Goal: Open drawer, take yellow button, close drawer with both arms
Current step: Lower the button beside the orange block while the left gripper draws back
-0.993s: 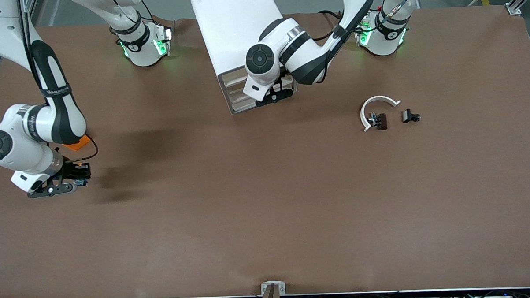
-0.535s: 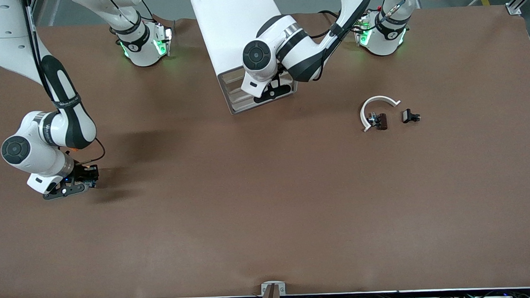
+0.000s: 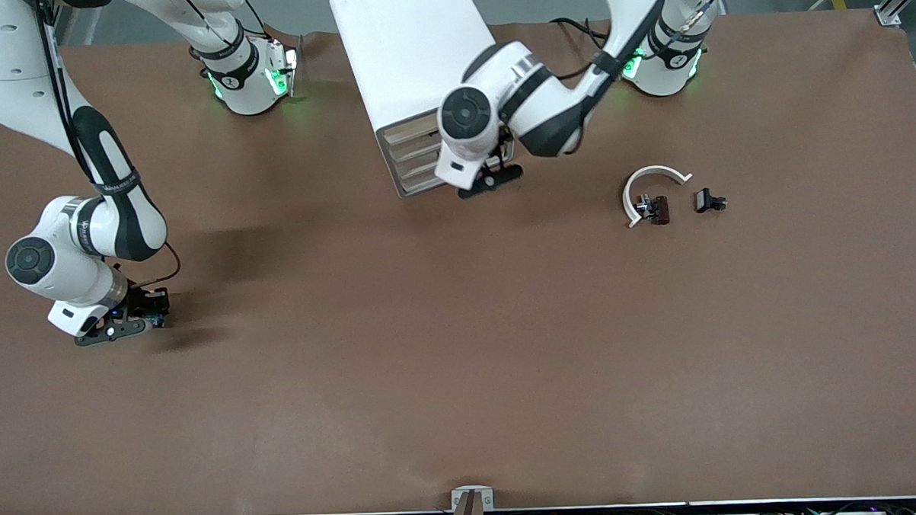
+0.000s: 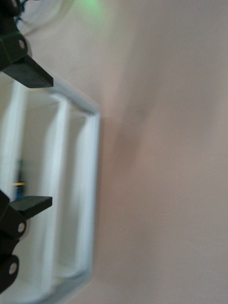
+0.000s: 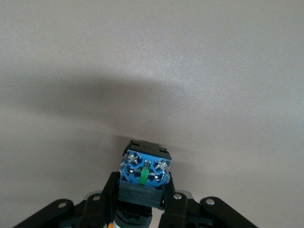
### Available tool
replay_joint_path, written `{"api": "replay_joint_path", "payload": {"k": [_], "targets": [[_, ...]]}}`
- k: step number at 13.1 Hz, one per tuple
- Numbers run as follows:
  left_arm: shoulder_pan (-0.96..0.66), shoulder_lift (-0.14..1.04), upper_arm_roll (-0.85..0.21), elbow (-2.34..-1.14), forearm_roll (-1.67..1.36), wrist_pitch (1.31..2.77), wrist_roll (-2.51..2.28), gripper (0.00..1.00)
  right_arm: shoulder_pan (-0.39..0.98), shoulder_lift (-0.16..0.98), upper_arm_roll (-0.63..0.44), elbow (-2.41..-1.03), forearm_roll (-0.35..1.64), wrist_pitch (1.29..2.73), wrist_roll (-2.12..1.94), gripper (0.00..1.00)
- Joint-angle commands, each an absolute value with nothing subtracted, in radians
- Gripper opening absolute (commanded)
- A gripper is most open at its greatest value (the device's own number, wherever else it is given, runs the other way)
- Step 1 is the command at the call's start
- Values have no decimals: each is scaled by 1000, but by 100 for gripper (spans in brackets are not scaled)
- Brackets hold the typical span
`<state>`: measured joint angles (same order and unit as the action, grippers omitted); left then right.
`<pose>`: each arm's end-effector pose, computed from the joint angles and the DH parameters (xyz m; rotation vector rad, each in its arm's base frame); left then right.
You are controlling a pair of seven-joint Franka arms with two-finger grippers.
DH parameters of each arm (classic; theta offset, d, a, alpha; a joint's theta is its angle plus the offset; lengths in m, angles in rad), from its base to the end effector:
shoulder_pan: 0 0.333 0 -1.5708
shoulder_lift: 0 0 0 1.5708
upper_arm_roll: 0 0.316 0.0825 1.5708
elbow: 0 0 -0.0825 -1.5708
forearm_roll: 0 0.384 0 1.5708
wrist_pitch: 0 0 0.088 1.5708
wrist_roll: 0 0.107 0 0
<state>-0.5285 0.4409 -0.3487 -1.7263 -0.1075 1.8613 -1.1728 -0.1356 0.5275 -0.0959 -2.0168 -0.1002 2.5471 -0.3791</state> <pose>0.4076 -0.4750 0.3240 -2.9358 -0.5212 0.5398 0.5875 -0.1363 0.1879 3.0181 0.3695 -0.0427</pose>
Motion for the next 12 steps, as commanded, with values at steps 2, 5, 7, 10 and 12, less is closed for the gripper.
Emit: {"api": "replay_joint_path", "payload": {"k": [2,5,7,10,12], "targets": [[-382,414,-365,-1695,4,1855,-1160,100,-161,531,-75,-2019,-110,2556,-376,28],[-254,414,-365,-1640,25,1855,-1158,100,-164,529,-74,-2017,-109,2553,-374,45],[-181,416,-365,-1573,23,1855,-1161,100,-163,526,-74,-2017,-109,2551,-374,100],[-124,422,-361,-1485,26,1855,-1157,100,-161,506,-74,-2013,-109,2545,-374,100],[-100,414,-351,-1467,52,1855,-1155,100,-156,468,-74,-2013,-109,2519,-374,100]]}}
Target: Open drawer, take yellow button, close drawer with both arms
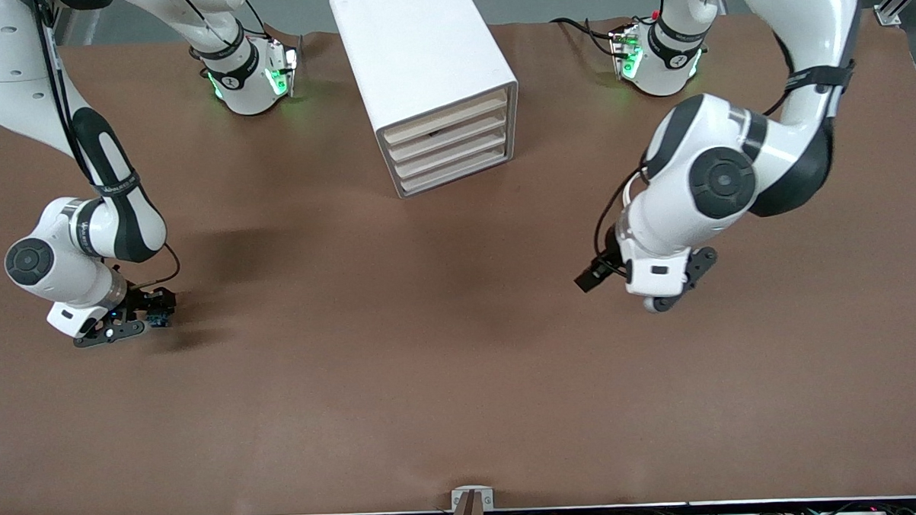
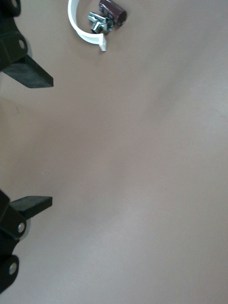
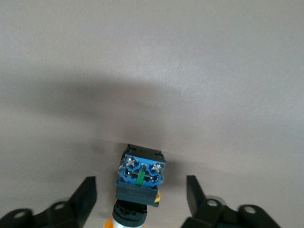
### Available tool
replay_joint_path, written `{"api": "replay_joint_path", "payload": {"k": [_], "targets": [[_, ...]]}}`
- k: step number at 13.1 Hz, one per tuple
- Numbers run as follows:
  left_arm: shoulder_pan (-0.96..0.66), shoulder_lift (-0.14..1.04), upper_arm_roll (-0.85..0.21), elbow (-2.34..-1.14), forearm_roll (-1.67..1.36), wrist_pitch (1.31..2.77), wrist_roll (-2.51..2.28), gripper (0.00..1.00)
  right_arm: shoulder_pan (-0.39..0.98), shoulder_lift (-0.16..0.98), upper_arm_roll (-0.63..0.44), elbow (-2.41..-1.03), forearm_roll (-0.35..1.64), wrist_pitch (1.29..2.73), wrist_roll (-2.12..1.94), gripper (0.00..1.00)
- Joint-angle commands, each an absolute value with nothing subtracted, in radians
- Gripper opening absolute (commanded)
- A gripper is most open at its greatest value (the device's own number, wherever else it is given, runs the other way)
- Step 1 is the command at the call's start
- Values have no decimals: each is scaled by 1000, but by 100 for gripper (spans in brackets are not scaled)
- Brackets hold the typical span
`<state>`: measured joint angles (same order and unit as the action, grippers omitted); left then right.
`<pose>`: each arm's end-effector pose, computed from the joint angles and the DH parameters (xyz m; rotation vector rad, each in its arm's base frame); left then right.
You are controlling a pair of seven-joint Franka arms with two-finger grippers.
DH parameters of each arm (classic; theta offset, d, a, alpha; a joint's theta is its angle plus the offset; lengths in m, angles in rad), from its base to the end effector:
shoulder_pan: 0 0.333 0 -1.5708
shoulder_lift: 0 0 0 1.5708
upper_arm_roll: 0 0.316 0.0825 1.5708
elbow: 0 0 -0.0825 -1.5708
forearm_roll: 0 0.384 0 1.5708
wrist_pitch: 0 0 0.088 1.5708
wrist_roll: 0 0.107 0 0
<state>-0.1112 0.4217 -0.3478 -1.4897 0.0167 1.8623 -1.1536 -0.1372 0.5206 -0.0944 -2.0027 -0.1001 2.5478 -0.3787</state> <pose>0.6197 -0.2667 0.4399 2.8741 1.0754 -0.1638 0.5937 -0.1374 0.1974 3.0128 0.3670 -0.0110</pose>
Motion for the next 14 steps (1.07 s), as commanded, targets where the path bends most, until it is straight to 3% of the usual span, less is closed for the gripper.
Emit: {"api": "replay_joint_path", "payload": {"k": [1,7,14], "targets": [[-81,410,-350,-1450,57,1850,-1154,100,-156,444,-71,-2013,-109,2488,-374,100],[104,384,-367,-1393,52,1799,-889,100,-101,310,-67,-2013,-104,2340,-250,100],[71,200,-278,-1401,37,1658,-790,100,43,59,-58,-1993,5,1972,-25,100]]}}
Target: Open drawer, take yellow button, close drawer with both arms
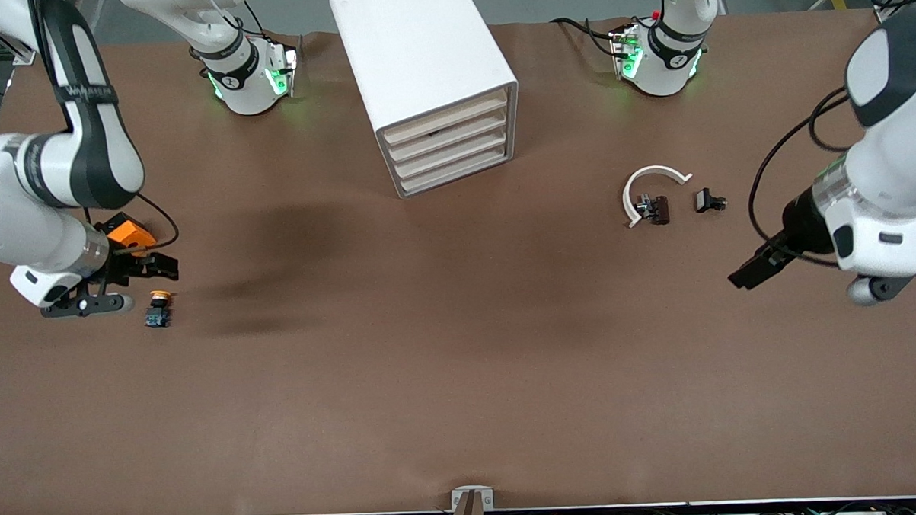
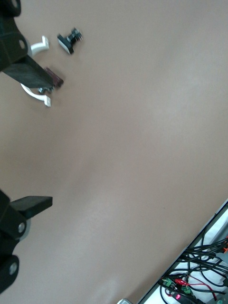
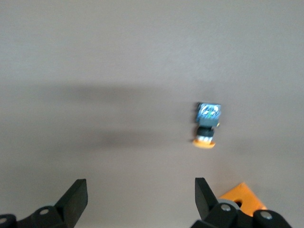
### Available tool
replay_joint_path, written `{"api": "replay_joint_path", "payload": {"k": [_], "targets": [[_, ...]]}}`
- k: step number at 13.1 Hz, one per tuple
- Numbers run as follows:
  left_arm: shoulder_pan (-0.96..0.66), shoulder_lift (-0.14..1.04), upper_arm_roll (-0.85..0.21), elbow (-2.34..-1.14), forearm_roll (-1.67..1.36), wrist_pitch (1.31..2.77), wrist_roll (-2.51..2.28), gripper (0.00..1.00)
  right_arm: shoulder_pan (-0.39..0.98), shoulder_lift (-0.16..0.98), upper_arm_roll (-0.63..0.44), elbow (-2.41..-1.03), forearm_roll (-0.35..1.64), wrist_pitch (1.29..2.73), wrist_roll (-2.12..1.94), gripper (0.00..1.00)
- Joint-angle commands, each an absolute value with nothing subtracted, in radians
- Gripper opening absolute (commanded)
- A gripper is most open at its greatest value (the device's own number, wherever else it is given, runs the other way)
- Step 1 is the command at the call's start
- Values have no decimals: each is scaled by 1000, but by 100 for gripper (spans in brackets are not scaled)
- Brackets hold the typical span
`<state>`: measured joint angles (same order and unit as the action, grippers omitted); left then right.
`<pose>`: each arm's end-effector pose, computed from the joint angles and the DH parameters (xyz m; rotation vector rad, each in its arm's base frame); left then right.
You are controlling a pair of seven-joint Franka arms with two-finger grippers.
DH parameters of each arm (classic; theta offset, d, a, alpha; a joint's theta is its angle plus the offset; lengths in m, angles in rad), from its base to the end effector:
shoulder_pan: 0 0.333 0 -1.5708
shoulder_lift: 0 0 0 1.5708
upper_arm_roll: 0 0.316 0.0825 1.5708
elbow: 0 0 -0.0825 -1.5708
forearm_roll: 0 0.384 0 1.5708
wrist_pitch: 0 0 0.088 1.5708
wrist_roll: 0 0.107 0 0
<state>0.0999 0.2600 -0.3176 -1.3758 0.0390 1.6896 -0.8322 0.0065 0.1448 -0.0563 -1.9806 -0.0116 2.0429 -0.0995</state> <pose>0.6312 -0.1089 0.5794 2.9239 0.9428 0.0568 0.5753 -0.0285 0.3880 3.1256 0.0870 -0.1305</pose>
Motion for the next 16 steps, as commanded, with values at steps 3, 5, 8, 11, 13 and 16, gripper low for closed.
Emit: {"api": "replay_joint_path", "payload": {"k": [3,5,8,11,13,16], "targets": [[72,158,-239,-1402,37,1586,-564,100,74,14,-58,-1907,5,1812,3,100],[64,92,-183,-1454,40,1551,-385,100,77,6,-57,-1844,5,1735,3,100],[57,12,-91,-1511,34,1543,-119,100,84,6,-55,-1732,5,1611,3,100],[37,-38,-57,-1537,34,1497,-37,100,97,8,-55,-1611,-6,1493,3,100],[21,-72,-32,-1565,34,1496,-17,100,97,8,-57,-1550,-11,1451,-2,100],[28,-84,-29,-1569,14,1477,23,100,74,12,-72,-1482,-2,1407,-9,100]]}}
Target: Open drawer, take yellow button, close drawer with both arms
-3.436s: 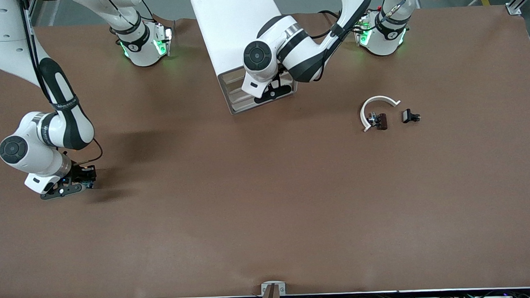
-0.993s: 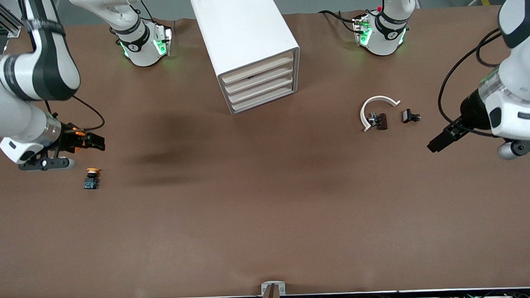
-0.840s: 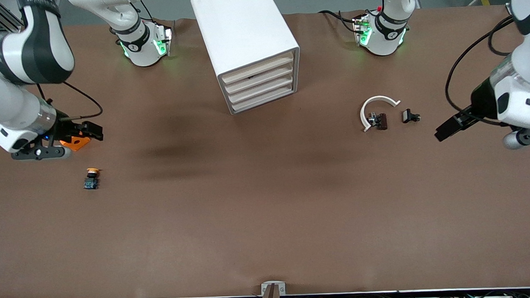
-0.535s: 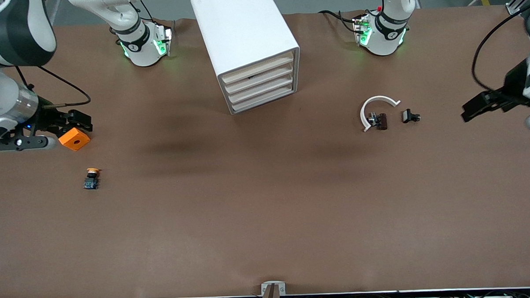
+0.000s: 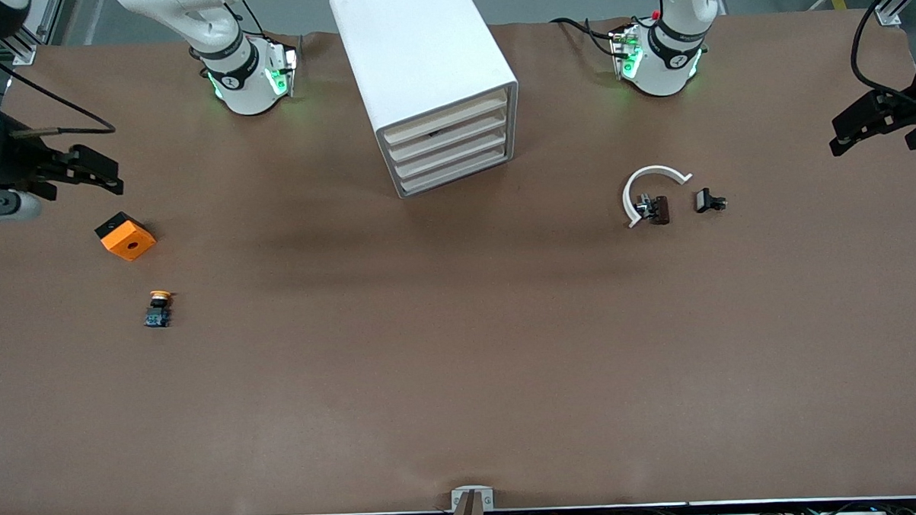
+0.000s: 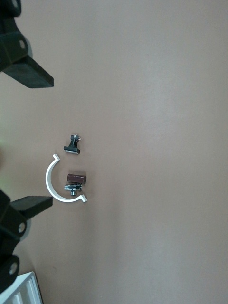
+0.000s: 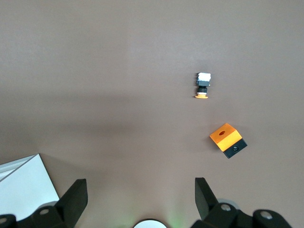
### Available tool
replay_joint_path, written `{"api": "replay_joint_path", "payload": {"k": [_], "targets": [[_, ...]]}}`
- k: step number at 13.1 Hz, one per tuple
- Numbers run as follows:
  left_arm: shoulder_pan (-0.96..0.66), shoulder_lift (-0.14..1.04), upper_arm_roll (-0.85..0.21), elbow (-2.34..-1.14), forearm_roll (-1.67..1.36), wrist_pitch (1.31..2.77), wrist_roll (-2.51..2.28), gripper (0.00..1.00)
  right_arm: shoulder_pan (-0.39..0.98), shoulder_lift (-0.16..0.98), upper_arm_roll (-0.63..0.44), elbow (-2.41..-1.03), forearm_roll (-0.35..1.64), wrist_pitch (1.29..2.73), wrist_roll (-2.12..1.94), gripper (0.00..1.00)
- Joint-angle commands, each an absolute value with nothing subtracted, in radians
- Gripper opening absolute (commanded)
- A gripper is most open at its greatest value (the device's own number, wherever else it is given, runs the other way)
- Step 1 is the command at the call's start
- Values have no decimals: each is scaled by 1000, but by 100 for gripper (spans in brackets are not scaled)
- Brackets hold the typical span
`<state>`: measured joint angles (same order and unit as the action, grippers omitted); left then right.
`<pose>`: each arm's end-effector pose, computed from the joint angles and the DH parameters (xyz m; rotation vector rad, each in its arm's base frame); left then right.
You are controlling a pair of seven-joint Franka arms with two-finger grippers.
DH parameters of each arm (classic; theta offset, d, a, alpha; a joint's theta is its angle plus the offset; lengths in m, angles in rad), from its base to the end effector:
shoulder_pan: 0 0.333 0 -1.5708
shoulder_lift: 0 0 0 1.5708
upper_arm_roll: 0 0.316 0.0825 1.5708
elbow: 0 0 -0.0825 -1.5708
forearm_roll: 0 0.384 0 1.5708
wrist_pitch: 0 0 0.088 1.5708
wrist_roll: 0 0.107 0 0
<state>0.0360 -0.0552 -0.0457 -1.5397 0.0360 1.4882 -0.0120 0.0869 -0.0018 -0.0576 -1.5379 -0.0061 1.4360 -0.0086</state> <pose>0.5288 -0.0018 0.6617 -3.1032 -0.0084 -0.0063 0.5395 0.0151 0.6297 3.1301 0.0585 -0.1567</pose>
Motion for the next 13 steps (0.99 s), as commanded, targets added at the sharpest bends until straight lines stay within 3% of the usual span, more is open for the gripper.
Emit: {"api": "replay_joint_path", "payload": {"k": [1,11,13], "targets": [[28,-84,-28,-1568,8,1450,21,100,65,12,-72,-1479,-3,1407,-8,100],[6,-100,-55,-1598,-5,1451,21,100,36,15,-68,-1476,0,1413,0,100],[11,-104,-84,-1627,-5,1472,15,100,-33,17,-3,-1476,5,1416,-6,100]]}}
